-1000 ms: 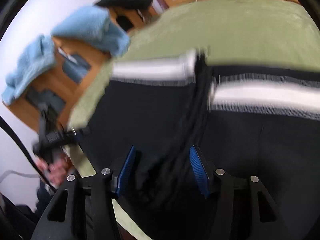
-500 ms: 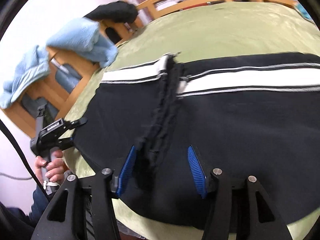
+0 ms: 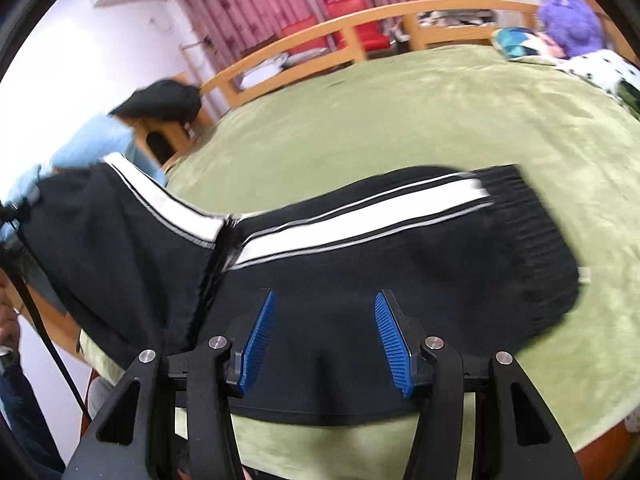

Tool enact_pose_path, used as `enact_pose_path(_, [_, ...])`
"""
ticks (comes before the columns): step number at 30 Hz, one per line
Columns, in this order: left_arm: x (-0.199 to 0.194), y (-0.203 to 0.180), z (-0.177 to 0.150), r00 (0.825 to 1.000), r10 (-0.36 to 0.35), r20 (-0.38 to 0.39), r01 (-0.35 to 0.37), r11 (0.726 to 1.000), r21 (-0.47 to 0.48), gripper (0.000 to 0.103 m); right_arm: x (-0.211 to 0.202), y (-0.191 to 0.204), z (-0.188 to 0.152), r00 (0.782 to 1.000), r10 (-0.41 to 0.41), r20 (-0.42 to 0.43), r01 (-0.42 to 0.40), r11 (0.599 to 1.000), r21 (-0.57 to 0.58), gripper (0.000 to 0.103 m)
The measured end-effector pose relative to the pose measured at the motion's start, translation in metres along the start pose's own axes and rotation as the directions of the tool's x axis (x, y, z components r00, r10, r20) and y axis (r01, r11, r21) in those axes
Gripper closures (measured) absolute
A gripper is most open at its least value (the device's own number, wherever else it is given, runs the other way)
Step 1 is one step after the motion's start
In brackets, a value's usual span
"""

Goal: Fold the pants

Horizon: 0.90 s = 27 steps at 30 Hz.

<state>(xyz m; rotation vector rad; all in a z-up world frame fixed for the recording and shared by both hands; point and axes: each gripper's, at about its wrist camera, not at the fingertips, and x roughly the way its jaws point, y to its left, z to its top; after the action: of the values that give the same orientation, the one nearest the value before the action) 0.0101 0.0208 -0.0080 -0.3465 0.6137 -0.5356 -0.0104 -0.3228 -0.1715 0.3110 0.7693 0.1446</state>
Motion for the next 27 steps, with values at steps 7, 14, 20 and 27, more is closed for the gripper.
enact_pose_path(7, [0.117,-0.133,-0.017,0.965,-0.213,-0.154,0.225,0.972,0.066,0.082,-0.044,-0.066,0.0,0.997,-0.067,0.041,0.063,0.992,0.105,0.05])
enact_pose_path(14, [0.173,-0.155,-0.067,0.913,-0.246,-0.327,0.28,0.958,0.061,0.06,-0.073,-0.118,-0.007,0.993,-0.103,0.051,0.091,0.978,0.19,0.05])
enact_pose_path(20, [0.174,-0.093,-0.084,0.945,0.023,-0.326,0.003,0.997,0.079,0.047,-0.054,-0.125,0.004,0.998,0.005,0.063,-0.02,0.97,0.243,0.046])
enact_pose_path(27, [0.171,-0.034,-0.099,0.864,0.363,-0.349,-0.326,0.931,0.161,0.047,0.006,-0.085,-0.002,0.989,-0.052,-0.135,0.065,0.994,0.092,0.072])
